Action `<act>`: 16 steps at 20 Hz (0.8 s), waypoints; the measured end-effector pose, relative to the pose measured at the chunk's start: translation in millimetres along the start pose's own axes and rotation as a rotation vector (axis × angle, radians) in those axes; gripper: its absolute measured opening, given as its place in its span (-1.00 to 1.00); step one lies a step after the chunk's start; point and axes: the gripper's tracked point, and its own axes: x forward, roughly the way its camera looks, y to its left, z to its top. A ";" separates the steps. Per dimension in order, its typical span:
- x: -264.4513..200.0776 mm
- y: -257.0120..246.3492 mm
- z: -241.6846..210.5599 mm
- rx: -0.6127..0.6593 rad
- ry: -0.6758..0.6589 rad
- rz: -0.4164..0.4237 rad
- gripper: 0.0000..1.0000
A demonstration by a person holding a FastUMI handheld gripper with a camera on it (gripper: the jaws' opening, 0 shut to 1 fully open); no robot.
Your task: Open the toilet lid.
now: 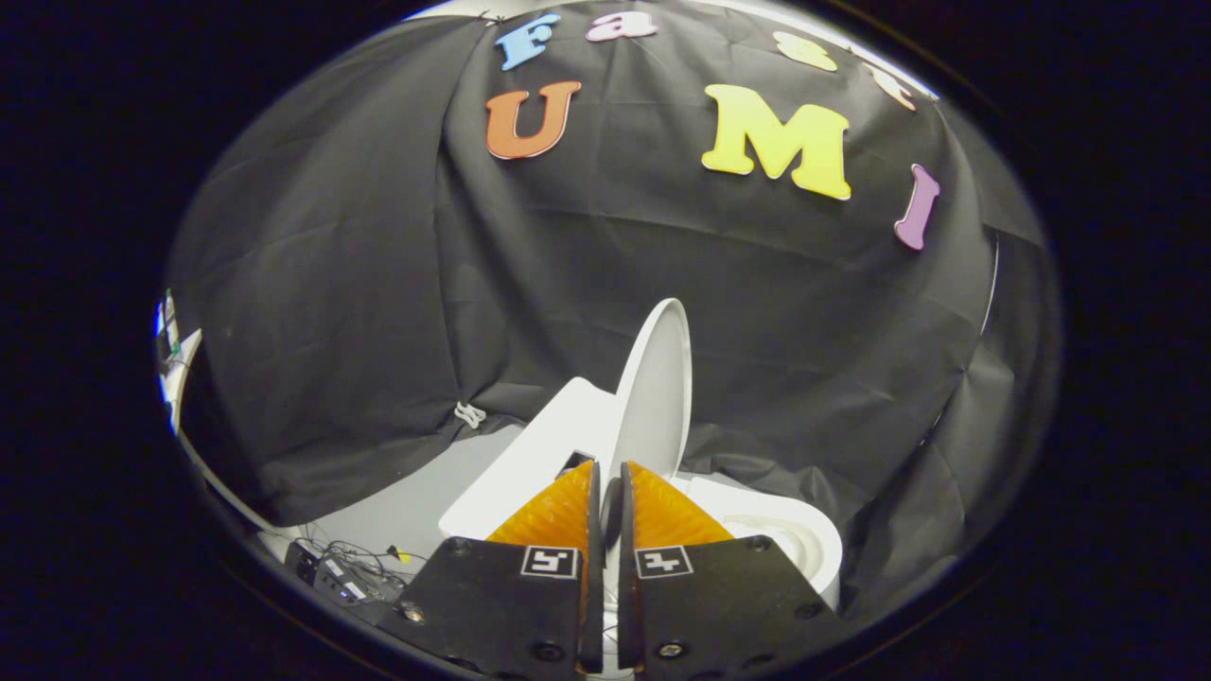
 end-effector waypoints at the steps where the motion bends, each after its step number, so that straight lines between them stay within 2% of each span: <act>1: 1.3 2.7 0.3 -0.002 0.001 0.000 -0.82; 10: 9.5 19.6 3.8 -0.085 0.009 -0.033 -0.82; 16: 4.1 4.4 3.0 -0.110 -0.001 -0.079 -0.81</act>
